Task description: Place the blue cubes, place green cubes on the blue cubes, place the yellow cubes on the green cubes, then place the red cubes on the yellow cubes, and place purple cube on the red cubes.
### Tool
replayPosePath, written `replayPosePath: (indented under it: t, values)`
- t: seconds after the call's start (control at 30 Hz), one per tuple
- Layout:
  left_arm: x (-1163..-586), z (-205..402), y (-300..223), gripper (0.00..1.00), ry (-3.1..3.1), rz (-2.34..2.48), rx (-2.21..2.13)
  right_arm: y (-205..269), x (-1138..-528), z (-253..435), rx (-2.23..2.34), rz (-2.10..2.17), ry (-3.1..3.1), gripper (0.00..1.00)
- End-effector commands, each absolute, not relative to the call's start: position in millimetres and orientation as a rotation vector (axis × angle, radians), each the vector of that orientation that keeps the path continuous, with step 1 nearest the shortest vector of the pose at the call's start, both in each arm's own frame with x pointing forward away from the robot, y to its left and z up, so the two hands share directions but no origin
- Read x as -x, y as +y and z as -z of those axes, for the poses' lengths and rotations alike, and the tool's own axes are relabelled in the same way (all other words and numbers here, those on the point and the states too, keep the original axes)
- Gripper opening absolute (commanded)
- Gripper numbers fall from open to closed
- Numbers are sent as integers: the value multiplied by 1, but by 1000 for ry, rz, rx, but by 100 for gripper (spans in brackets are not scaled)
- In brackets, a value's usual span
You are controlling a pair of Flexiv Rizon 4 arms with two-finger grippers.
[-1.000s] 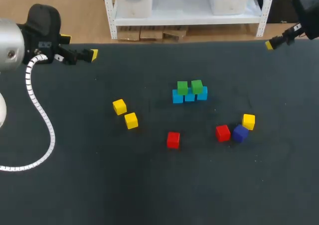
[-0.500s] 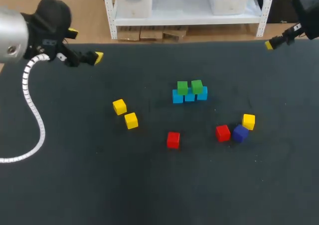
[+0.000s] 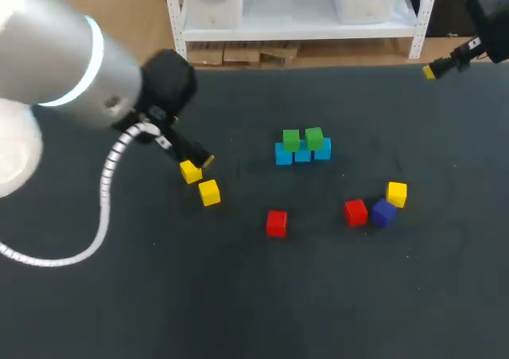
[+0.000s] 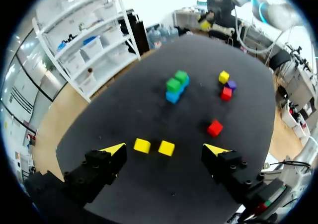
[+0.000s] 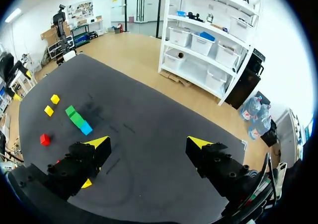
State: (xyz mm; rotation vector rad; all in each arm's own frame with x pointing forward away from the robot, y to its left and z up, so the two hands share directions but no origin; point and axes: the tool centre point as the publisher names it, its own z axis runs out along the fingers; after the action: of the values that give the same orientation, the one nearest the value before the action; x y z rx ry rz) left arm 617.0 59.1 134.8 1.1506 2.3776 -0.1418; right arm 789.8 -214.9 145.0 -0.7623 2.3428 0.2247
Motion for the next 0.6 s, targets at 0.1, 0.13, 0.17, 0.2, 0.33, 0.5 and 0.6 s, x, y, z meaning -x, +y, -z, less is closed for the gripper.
replayPosePath:
  t: [0.1, 0.13, 0.17, 0.2, 0.33, 0.5, 0.6]
  values:
    - [-635, -93, 38, 100, 2527, 76, -1288, -215, -789, -145, 761, -222, 2344, 100]
    - [-635, -88, 39, 100, 2535, 78, -1306, -215, -789, -145, 761, -222, 2344, 100]
    - [-634, -84, 40, 100, 2533, 88, -1333, -215, -789, -145, 761, -222, 2344, 100]
    - [-632, -80, 40, 100, 2523, 94, -1361, -215, -789, -145, 761, -222, 2344, 100]
    - [-629, -66, 41, 100, 2528, 102, -1434, -215, -789, -145, 761, -222, 2344, 100]
    - [-640, -46, 48, 100, 2555, 160, -1448, -215, -789, -145, 761, -222, 2344, 100]
    - [-643, -39, 47, 100, 2540, 211, -1499, -215, -789, -145, 761, -222, 2344, 100]
